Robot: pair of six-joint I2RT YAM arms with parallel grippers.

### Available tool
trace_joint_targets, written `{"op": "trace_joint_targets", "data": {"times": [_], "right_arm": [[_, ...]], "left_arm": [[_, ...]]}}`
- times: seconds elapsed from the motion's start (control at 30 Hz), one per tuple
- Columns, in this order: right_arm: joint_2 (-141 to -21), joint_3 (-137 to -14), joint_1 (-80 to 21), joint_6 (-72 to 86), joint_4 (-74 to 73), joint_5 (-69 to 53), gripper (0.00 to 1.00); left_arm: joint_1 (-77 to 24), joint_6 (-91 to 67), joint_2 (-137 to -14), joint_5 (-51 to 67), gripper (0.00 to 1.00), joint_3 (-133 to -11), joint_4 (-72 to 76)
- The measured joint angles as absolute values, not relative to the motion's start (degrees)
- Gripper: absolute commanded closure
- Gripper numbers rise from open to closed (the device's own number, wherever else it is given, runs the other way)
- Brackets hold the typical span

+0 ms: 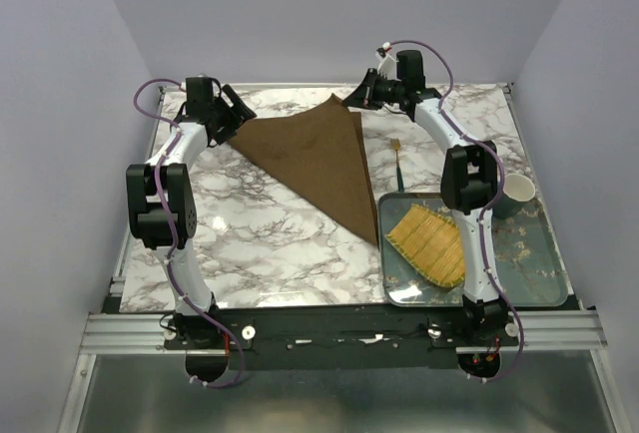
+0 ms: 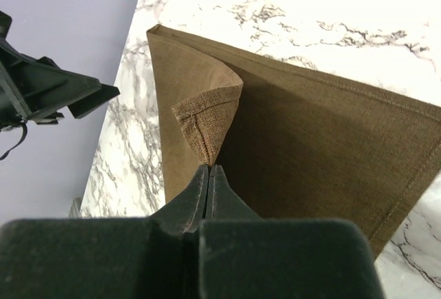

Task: Fold the napkin, place the utensils inside, and roll it up
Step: Fold the napkin

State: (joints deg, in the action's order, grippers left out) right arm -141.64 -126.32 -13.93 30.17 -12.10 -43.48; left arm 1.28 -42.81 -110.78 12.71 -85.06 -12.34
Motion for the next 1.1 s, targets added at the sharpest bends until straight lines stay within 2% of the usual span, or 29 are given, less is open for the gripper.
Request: {"op": "trace_joint_targets", "data": {"times": [0.37, 0.5, 0.57, 0.67, 0.7, 0.73, 0.8, 0.83, 0.9, 0.93, 1.03, 1.1], "right_arm": [[-142.43, -128.42, -13.91, 31.48, -10.92, -43.38, 0.99], [-144.2, -130.47, -13.76, 31.94, -10.57, -43.33, 0.9], [-145.43, -131.22, -13.61, 32.36, -10.55, -43.22, 0.89], [-147.11, -131.74, -13.23, 33.17, -10.57, -42.81, 0.63], [-147.7, -131.9, -13.02, 33.47, -10.59, -42.44, 0.46], [-148.09, -131.92, -12.86, 33.5, -10.7, -42.15, 0.37], [-149.16, -132.92, -12.36, 33.56, -12.16, -41.01, 0.27], [-149.73, -133.86, -12.19, 33.23, -12.91, -40.47, 0.25], [-151.39, -137.53, -11.49, 32.6, -16.6, -39.07, 0.19], [-151.48, -138.3, -11.16, 32.05, -18.5, -38.0, 0.18], [-150.02, -138.1, -10.74, 29.85, -22.28, -35.31, 0.17], [-145.82, -133.29, -10.46, 27.27, -25.43, -32.03, 0.18]], "left_arm": [[1.43, -42.78, -110.78, 12.73, 0.12, -85.06, -12.05], [1.5, -42.89, -110.78, 12.73, 0.13, -85.06, -12.03], [1.5, -43.0, -110.8, 12.78, 0.14, -85.06, -11.84], [1.5, -43.4, -111.15, 13.23, 0.16, -85.06, -11.0], [1.5, -43.64, -111.42, 13.63, 0.17, -85.06, -10.46], [1.5, -43.86, -111.79, 13.96, 0.18, -85.06, -9.93], [1.5, -44.4, -112.66, 14.55, 0.22, -85.06, -8.67], [1.54, -44.66, -112.97, 14.85, 0.27, -85.06, -8.12], [1.61, -45.71, -114.32, 15.75, 0.32, -85.06, -5.1], [1.72, -46.46, -115.28, 16.51, 0.4, -85.06, -3.05], [2.28, -48.6, -118.8, 17.67, 0.5, -85.25, 1.21], [2.96, -50.46, -122.13, 18.28, 0.56, -86.28, 3.4]]}}
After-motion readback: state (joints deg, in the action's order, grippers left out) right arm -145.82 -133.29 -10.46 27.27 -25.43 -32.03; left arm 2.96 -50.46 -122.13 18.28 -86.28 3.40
